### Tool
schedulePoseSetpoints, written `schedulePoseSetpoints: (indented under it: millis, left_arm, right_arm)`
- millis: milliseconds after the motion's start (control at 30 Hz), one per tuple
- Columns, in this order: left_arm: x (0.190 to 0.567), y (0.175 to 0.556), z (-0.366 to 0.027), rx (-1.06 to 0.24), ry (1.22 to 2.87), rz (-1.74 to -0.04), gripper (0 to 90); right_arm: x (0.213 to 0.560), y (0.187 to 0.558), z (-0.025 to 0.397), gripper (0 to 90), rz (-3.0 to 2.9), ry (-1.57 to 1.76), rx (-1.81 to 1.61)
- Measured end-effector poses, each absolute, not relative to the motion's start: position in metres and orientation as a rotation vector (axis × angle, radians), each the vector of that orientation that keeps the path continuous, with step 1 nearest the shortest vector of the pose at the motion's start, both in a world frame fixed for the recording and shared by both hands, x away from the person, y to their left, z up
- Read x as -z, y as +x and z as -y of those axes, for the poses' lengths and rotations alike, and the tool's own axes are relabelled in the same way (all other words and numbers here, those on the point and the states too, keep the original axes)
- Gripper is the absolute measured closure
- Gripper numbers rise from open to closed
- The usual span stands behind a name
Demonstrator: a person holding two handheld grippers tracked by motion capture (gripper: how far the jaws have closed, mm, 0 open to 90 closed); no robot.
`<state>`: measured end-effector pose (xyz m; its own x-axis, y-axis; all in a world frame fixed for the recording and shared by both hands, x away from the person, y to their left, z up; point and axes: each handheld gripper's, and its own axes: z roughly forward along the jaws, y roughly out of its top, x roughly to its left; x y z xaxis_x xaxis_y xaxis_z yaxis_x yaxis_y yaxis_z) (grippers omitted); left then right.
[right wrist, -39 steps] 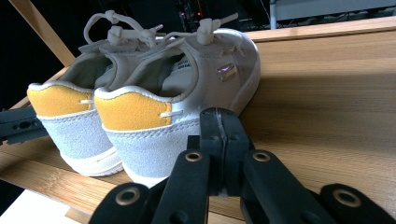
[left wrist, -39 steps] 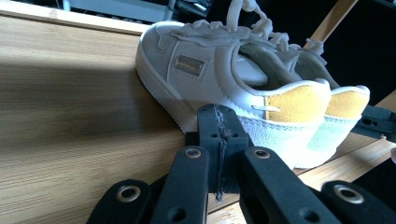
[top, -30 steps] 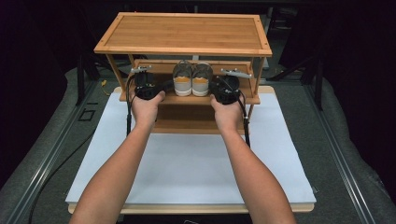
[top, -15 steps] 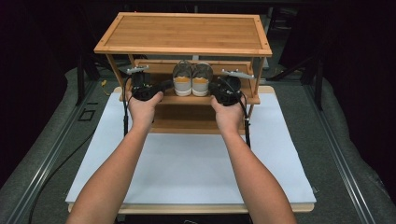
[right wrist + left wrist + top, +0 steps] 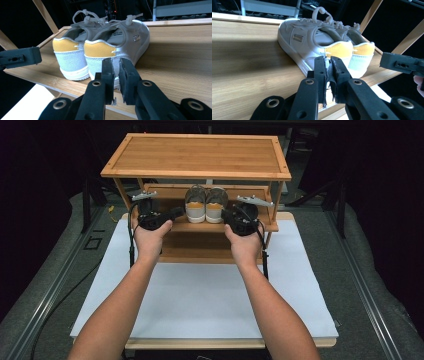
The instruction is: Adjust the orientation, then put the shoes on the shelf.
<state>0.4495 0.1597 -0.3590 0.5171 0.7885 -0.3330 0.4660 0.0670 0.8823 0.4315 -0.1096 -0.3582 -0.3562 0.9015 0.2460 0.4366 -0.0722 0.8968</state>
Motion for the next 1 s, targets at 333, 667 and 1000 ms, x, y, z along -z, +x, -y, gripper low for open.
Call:
schedulePoseSetpoints:
  millis: [333, 667, 1000]
  left_arm:
    - [0.371, 0.439, -0.172, -0.334, 1.586, -1.112, 82.2]
    - [0.369, 0.418, -0.186, -0.336, 1.597, -1.086, 81.6]
    - [0.373, 0.398, -0.198, -0.342, 1.621, -1.076, 79.7]
  right_arm:
    - [0.36, 0.422, 0.112, 82.4, -1.789, 1.413, -1.377]
    - [0.364, 0.407, 0.12, 82.6, -1.798, 1.398, -1.382]
    - [0.365, 0.389, 0.128, 82.6, -1.821, 1.371, -1.381]
